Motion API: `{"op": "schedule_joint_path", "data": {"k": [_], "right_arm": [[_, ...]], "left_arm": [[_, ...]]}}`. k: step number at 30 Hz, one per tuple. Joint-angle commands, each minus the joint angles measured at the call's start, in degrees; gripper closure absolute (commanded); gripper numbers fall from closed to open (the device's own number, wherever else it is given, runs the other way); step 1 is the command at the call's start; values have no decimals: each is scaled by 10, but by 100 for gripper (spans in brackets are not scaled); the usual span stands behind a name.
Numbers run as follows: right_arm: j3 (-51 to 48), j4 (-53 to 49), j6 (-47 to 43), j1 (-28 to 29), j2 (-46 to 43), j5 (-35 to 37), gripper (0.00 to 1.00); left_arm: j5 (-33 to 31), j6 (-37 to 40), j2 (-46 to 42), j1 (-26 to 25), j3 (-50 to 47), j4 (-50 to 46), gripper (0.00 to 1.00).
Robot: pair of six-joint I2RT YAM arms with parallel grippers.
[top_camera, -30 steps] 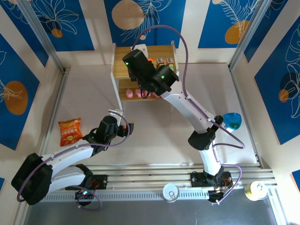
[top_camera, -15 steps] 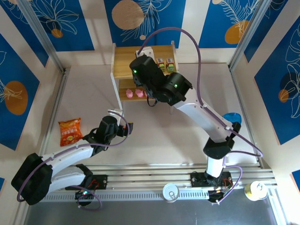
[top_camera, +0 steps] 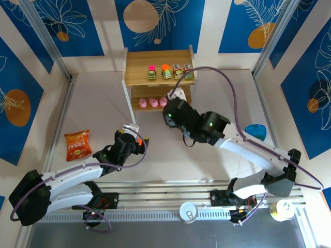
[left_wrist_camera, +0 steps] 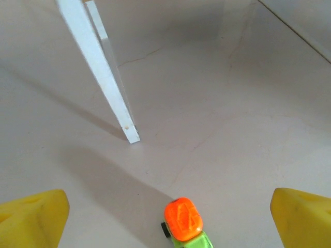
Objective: Place and organize the plastic toys onto the shelf
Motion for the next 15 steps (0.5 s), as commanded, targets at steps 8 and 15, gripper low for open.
{"op": "schedule_joint_path", "data": {"k": [8, 15], "right_arm": [[-258, 70, 49, -30, -134, -70, 50], [-360, 106, 50, -45, -182, -91, 50]], "left_arm": [[-130, -216, 39, -76, 30, -104, 0], [-152, -341, 87, -102, 56, -171, 0]]}}
